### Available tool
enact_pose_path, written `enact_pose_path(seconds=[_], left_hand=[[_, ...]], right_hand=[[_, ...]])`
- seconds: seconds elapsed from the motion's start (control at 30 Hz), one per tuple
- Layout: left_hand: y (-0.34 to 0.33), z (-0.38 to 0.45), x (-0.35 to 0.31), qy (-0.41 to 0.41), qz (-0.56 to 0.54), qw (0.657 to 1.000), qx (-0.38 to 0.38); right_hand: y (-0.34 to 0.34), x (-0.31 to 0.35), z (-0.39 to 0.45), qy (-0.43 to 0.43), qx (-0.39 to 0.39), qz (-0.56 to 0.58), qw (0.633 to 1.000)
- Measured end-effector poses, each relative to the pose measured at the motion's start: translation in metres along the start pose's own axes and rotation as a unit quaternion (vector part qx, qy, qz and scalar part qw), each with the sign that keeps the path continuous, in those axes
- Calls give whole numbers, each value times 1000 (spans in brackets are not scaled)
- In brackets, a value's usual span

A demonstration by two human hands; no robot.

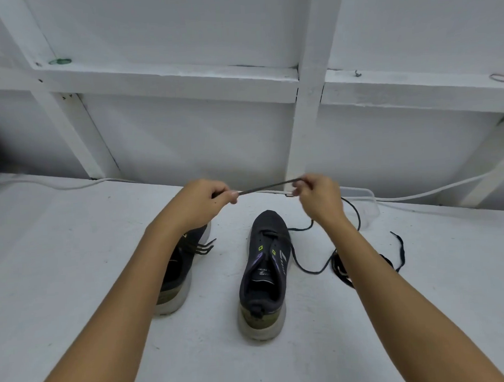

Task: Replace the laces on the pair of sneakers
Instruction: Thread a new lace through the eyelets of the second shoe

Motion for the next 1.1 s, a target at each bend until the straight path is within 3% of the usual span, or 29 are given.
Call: enact_pose_path(seconds=[0.1, 0.23, 0.3, 0.47, 0.67, 0.77, 0.93, 1.03, 1.1], left_hand=[[-7, -5, 16, 18, -8, 1000, 8], [-26, -2, 7, 10, -25, 1000, -2], [-33, -1, 0, -2, -43, 999, 6], [-37, -6, 8, 13, -27, 999, 45], [-46, -9, 27, 60, -40, 989, 127], [-55, -10, 34, 94, -82, 982, 143], [-73, -13, 34, 156, -240, 957, 55], [-86, -16, 34, 146, -249, 957, 1], [-94, -18, 32, 172, -329, 928, -20]], right_hand=[[7, -12, -5, -12, 1, -76, 997], [-14, 12, -32, 165, 126, -77, 975], [-24, 18, -39, 208, 147, -109, 961], [-15, 6, -26, 79, 59, -137, 986], [1, -11, -12, -18, -6, -164, 986], [-5, -16, -16, -32, 8, -152, 988], [-13, -15, -49, 8, 7, -58, 998], [-20, -15, -65, 12, 94, -19, 995], [-26, -17, -72, -6, 156, -28, 987]])
Point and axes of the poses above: each hand's wrist, its own z-axis towards the middle knuckle, its own y-axis out of the back of the hand, x = y × z, the point moved 1 cm from there along z, towards the middle knuckle, and after that the axes turned 5 degrees about z, right-handed, at the moved point
